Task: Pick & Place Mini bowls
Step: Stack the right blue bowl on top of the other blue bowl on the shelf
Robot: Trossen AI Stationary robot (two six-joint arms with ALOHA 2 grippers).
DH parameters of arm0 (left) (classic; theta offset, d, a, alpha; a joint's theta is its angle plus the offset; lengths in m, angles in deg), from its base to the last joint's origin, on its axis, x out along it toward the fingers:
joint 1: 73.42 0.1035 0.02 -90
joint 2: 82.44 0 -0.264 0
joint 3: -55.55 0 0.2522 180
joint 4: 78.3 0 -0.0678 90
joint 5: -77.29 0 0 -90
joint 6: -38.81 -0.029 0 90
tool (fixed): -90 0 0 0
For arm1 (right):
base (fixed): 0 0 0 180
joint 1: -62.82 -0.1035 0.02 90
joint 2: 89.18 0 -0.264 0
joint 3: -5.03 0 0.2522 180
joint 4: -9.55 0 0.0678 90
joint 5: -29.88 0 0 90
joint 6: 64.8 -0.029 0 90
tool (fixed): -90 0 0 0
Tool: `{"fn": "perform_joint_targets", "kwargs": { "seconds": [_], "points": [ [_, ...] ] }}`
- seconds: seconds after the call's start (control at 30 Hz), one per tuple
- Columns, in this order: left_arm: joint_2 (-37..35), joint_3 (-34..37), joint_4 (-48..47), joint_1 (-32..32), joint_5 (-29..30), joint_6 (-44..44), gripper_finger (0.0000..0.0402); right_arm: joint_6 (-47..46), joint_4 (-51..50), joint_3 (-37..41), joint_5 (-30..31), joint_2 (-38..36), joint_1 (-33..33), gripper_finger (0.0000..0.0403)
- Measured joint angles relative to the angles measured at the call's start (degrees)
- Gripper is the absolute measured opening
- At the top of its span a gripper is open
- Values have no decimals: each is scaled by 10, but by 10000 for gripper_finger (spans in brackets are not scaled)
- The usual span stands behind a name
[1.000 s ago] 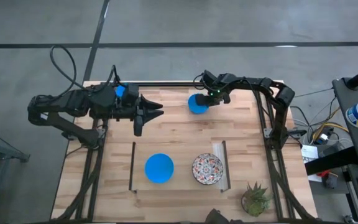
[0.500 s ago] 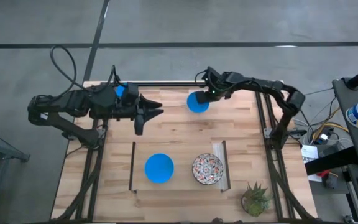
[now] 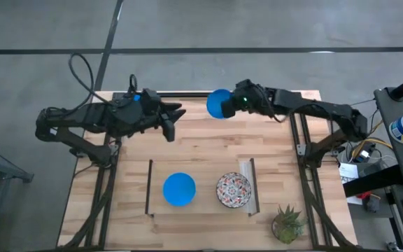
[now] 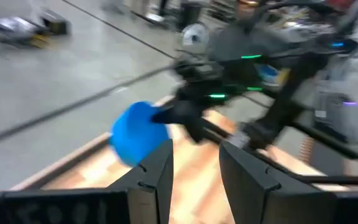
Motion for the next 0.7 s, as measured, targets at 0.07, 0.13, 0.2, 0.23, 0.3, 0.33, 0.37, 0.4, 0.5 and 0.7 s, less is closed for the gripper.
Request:
{"fn": "perform_joint_targets", "kwargs": {
  "seconds": [0.07, 0.13, 0.2, 0.23, 0.3, 0.33, 0.37, 0.4, 0.5, 0.7],
  "points": [
    [9, 0, 0, 5, 21, -16, 122, 13, 9, -17, 72, -8, -35, 9],
    [18, 0, 0, 10, 30, -30, 122, 38, 35, -31, 132, -12, -67, 8],
    [25, 0, 9, 14, 47, -39, 122, 74, 72, -44, 174, -12, -94, 8],
    [28, 0, 13, 14, 60, -43, 122, 93, 92, -47, 190, -12, -105, 8],
    [36, 0, 26, 14, 88, -65, 122, 124, 136, -53, 222, -6, -126, 8],
    [39, 0, 31, 14, 100, -79, 122, 133, 147, -55, 237, -5, -133, 8],
    [43, 0, 37, 14, 107, -96, 122, 135, 151, -56, 249, -5, -138, 8],
    [46, 0, 44, 14, 111, -111, 122, 135, 157, -56, 257, -5, -142, 8],
    [54, 0, 56, 14, 112, -141, 122, 137, 173, -56, 267, -6, -149, 8],
    [66, 0, 60, 14, 111, -160, 122, 179, 217, -56, 276, -5, -162, 8]
  ]
}}
